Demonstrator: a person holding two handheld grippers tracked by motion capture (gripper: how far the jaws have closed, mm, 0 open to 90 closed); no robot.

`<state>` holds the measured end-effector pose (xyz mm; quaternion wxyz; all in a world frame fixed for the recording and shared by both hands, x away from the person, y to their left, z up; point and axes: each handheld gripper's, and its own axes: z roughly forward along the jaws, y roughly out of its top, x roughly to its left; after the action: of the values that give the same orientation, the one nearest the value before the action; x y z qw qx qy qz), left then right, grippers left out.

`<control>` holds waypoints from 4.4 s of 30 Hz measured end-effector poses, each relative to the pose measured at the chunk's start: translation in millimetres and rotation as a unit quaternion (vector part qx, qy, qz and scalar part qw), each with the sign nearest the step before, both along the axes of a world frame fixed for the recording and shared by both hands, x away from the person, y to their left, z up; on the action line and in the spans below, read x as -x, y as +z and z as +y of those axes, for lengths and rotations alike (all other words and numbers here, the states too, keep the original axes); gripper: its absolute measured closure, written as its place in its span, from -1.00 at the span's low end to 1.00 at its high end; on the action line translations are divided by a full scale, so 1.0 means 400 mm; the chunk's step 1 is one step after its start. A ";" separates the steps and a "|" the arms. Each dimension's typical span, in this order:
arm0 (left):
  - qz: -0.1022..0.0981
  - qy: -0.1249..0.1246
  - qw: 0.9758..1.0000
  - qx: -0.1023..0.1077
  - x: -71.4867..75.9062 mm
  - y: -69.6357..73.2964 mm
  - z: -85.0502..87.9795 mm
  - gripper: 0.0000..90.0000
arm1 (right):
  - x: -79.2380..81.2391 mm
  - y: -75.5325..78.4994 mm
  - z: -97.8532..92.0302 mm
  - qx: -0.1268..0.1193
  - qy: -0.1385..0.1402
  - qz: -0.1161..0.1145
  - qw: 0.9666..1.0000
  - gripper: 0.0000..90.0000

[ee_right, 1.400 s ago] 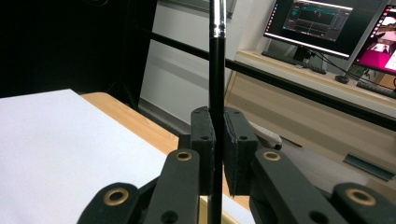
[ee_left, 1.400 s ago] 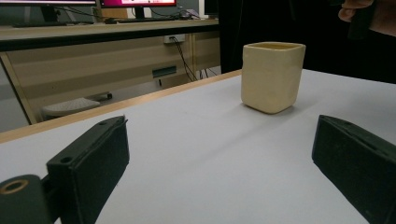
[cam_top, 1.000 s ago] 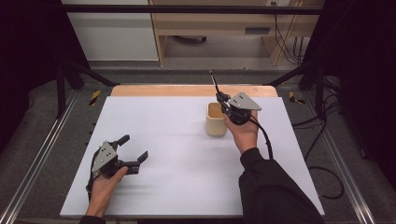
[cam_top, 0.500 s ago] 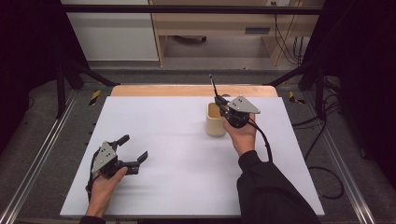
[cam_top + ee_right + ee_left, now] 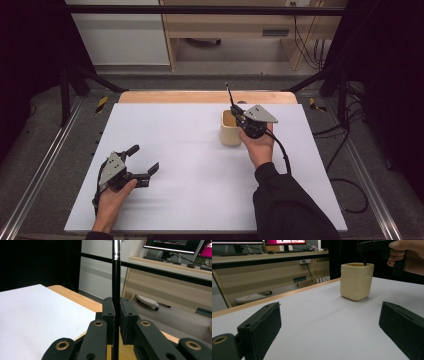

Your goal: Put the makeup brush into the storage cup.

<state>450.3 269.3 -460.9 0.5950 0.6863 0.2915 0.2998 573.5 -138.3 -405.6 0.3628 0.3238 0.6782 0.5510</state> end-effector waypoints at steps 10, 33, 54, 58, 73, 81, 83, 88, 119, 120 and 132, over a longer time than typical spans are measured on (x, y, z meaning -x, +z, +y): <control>-0.002 0.001 1.000 0.000 0.001 0.001 -0.002 -0.91 | 0.000 -0.016 0.003 0.008 -0.002 0.009 1.000 0.86; -0.002 0.004 1.000 -0.005 0.001 -0.001 -0.001 -0.92 | 0.034 0.000 -0.012 0.003 0.015 0.016 1.000 0.44; -0.002 0.005 1.000 -0.003 0.002 -0.001 0.004 -0.92 | 0.039 0.013 -0.014 -0.011 -0.027 0.047 0.998 -0.73; -0.002 0.005 1.000 -0.007 0.002 -0.002 0.006 -0.92 | 0.042 0.012 -0.012 -0.006 -0.019 0.053 0.998 -0.86; -0.002 0.005 1.000 -0.008 0.002 -0.003 0.006 -0.93 | 0.069 0.029 -0.021 -0.007 -0.005 0.057 0.998 -0.87; -0.002 0.005 1.000 -0.007 0.003 -0.003 0.006 -0.94 | 0.080 0.032 -0.030 -0.011 0.001 0.066 0.998 -0.89; -0.002 0.005 1.000 -0.006 0.003 -0.003 0.007 -0.94 | 0.082 0.032 -0.031 -0.010 -0.001 0.067 0.998 -0.89; -0.003 0.005 1.000 -0.006 0.003 -0.003 0.007 -0.94 | 0.088 0.030 -0.036 -0.011 0.000 0.069 0.998 -0.89; -0.013 0.010 1.000 0.003 0.017 0.007 0.016 -0.96 | 0.185 0.027 -0.106 -0.028 -0.004 0.054 0.998 -0.91; -0.013 0.010 1.000 0.010 0.015 0.008 0.017 -0.96 | 0.188 0.030 -0.110 -0.026 -0.007 0.054 0.998 -0.91; -0.012 0.018 0.999 0.029 0.012 0.011 0.032 -0.96 | 0.235 0.054 -0.171 -0.028 -0.009 0.054 0.998 -0.90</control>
<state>445.6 282.2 -456.6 0.6127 0.6599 0.3048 0.3102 479.5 -206.6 -383.9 0.3217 0.3687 0.6784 0.5481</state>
